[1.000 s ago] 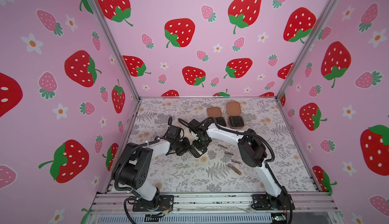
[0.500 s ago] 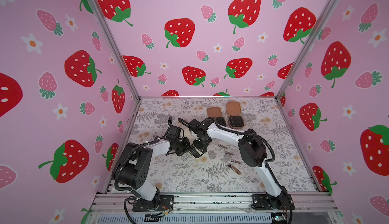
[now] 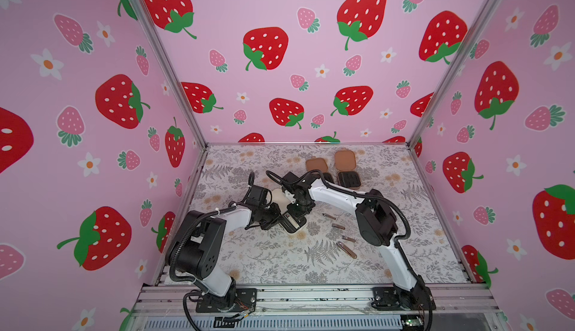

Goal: Organize nail clipper sets
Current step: Place the nail clipper in the storage box.

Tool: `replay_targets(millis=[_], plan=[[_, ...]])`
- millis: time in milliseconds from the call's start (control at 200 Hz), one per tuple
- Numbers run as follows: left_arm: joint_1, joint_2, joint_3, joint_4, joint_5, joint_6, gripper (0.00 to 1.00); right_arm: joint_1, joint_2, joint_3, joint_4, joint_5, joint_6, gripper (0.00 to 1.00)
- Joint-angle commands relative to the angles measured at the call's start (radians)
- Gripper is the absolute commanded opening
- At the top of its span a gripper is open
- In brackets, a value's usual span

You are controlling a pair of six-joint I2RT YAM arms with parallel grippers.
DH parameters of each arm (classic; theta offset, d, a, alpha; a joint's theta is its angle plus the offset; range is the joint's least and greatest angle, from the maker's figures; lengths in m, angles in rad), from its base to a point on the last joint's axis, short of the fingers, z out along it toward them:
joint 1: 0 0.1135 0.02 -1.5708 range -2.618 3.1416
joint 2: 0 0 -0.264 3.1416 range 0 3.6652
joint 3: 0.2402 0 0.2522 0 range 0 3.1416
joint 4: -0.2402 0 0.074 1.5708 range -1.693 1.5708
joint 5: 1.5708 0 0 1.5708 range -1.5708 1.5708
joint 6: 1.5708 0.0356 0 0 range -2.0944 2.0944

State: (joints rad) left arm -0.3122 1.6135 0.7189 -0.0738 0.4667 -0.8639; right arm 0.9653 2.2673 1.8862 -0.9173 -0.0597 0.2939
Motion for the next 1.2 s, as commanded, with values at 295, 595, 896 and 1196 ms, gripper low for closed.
replay_targets(millis=[295, 595, 896, 1196], plan=[[-0.008, 0.065, -0.018, -0.103, -0.024, 0.002, 0.00, -0.007, -0.043, -0.019, 0.025, -0.081, 0.004, 0.26], [-0.008, 0.074, -0.018, -0.098, -0.024, 0.003, 0.00, -0.007, -0.035, -0.043, 0.032, -0.073, 0.011, 0.20], [-0.008, 0.077, -0.021, -0.095, -0.021, 0.002, 0.00, -0.007, -0.010, -0.072, 0.043, -0.074, 0.026, 0.11], [-0.008, 0.085, -0.020, -0.089, -0.022, -0.002, 0.00, -0.002, -0.007, -0.137, 0.071, -0.061, 0.057, 0.10]])
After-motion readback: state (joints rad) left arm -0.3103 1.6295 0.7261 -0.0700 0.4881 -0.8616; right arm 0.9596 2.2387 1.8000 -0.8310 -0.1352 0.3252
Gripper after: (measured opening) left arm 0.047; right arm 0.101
